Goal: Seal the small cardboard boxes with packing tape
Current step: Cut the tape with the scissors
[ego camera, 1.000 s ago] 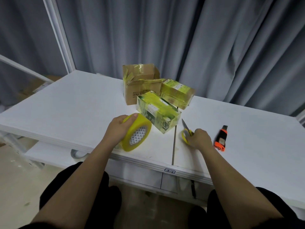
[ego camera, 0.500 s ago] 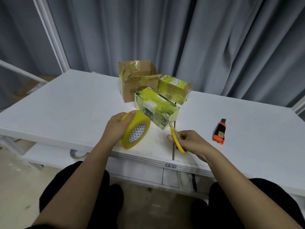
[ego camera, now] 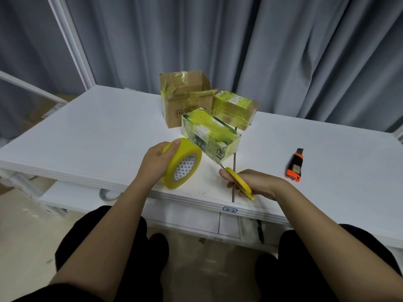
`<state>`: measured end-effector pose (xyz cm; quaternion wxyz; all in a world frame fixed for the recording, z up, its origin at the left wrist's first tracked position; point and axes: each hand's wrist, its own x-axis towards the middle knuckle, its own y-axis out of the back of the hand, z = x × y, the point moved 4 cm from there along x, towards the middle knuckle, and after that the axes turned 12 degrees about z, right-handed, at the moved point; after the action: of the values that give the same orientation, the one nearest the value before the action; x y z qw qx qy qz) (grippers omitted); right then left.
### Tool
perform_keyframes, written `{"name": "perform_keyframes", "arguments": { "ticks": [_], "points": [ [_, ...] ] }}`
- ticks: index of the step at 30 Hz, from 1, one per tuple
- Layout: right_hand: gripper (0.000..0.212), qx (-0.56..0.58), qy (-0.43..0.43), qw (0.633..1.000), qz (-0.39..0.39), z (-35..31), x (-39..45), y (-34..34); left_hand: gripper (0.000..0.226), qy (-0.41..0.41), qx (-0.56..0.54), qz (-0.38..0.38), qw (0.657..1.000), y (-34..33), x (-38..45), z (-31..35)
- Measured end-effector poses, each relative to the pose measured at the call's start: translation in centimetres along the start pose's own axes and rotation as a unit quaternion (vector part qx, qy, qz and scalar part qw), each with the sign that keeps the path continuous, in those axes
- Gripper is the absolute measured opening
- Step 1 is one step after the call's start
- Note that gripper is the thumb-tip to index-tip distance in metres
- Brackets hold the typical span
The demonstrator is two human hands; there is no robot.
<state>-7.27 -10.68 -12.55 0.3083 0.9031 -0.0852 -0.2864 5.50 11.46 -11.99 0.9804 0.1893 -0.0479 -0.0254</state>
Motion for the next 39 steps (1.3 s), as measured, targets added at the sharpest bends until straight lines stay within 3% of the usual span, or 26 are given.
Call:
{"name": "perform_keyframes", "arguments": {
  "ticks": [5,14,23,27,32,36,39],
  "points": [
    [0.1,0.044,-0.002,0.999,-0.025,-0.9,1.4,-1.2,0.037,-0.006,-0.007,0.005,1.0,0.1,-0.2,-0.1],
    [0.076,0.132,0.009,0.99,-0.058,-3.7,4.8,-2.1,0.041,-0.001,-0.006,0.013,1.0,0.0,0.2,-0.4],
    [0.047,0.117,0.077,0.989,0.053,-2.5,5.7,-1.0,0.039,0.008,0.002,0.011,1.0,-0.1,0.5,-0.8],
    [0.054,-0.043,0.11,0.985,0.122,-1.9,6.1,-0.3,0.036,0.006,-0.001,0.007,1.0,0.0,0.5,-0.8],
    [0.057,-0.311,0.172,0.903,0.243,-2.5,6.1,-0.3,0.033,0.008,0.003,0.008,1.0,0.0,0.4,-0.5],
    [0.047,-0.419,0.212,0.841,0.269,-2.9,5.9,-0.2,0.029,0.01,0.001,0.01,1.0,-0.1,0.2,-0.3],
    [0.055,-0.483,0.25,0.793,0.273,-3.3,5.9,0.0,0.03,0.01,0.001,0.008,1.0,0.0,0.2,-0.2]
  ]
}}
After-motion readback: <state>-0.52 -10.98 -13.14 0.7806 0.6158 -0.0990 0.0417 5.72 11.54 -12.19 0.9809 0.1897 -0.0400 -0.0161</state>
